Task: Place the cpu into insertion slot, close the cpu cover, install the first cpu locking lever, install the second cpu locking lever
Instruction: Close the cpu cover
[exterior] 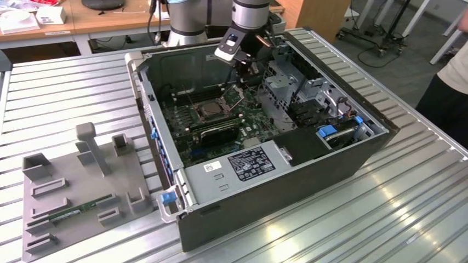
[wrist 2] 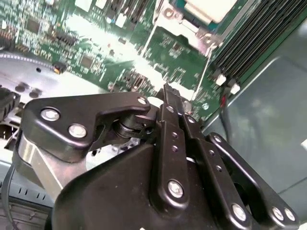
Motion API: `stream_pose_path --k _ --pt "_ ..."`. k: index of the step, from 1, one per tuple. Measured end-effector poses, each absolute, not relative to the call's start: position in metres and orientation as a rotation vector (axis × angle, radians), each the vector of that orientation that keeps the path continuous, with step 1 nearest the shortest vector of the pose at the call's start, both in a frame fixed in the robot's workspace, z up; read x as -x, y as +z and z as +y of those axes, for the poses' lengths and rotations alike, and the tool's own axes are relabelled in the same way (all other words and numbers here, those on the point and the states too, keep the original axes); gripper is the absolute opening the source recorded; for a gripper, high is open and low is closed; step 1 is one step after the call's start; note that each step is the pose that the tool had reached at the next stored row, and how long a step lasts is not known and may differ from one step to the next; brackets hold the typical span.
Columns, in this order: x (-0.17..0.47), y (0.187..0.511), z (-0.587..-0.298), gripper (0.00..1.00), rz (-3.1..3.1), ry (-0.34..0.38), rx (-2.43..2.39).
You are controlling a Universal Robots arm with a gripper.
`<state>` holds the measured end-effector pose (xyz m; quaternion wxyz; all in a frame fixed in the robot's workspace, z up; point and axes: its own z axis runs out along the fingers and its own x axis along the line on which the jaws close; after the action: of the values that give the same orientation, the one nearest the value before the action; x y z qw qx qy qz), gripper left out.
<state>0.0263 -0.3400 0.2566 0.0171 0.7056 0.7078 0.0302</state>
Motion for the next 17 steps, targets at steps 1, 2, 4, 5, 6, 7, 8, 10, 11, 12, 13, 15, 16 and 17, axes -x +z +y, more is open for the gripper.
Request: stream_pose_path --k 1,2,4,5,6,7,8,10,11,12,13,15,16,17 --pt "-0.029 0.257 -0.340 0.11 2.200 0.094 -2.193" --pt "-0.031 0.257 -0.340 0.11 2.200 0.094 -2.193" --pt "-0.037 0.257 -0.340 0.11 2.200 0.094 -2.193" --pt "-0.039 0.257 -0.340 0.11 2.200 0.094 -2.193" --pt "-0.041 0.257 -0.340 0.11 2.200 0.094 -2.193" --pt "-0.042 0.257 -0.340 0.11 2.200 0.094 -2.193" --pt "-0.042 0.257 -0.340 0.11 2.200 0.094 -2.193" --pt "-0.042 0.257 -0.340 0.11 2.200 0.094 -2.193" --pt "-0.043 0.257 -0.340 0.11 2.200 0.094 -2.193" --pt "-0.043 0.256 -0.340 0.11 2.200 0.094 -2.193" --pt "-0.043 0.255 -0.340 0.11 2.200 0.094 -2.193" --pt "-0.043 0.252 -0.340 0.11 2.200 0.094 -2.193" --pt "-0.043 0.251 -0.340 0.11 2.200 0.094 -2.193" --pt "-0.043 0.249 -0.340 0.11 2.200 0.094 -2.193"
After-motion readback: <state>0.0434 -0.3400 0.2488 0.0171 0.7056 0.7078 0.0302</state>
